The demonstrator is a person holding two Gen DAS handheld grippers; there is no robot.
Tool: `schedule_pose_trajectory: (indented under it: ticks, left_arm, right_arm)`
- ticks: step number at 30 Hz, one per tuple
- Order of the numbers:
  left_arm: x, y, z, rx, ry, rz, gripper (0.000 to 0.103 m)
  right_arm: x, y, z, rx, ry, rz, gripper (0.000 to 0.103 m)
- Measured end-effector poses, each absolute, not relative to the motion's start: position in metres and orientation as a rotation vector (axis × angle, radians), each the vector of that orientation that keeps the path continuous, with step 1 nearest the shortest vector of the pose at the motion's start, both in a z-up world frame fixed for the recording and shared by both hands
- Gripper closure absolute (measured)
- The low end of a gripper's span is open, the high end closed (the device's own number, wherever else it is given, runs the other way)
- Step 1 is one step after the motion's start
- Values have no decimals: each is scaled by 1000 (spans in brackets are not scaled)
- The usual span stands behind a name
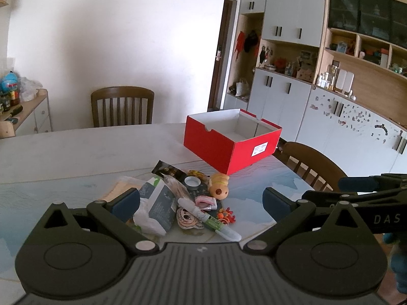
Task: Organize objects
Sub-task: 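Move both tools toward the pile of items on the table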
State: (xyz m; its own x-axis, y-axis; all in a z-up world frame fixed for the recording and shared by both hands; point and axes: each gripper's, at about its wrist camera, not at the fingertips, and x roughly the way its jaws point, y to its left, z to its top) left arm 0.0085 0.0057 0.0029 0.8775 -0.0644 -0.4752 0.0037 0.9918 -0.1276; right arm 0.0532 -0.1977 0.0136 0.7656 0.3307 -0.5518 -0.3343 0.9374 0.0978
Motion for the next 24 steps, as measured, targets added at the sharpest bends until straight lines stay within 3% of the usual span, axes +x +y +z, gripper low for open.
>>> schedule_pose_trajectory:
  ticks: [15, 24]
  left_arm:
    - [17, 16, -8, -142, 500, -44, 0]
    - [37, 19, -58, -54, 595, -38, 0]
  right_arm:
    - [65, -189, 11, -26, 601, 380, 15]
    - [99, -182, -20, -82, 655, 406, 15]
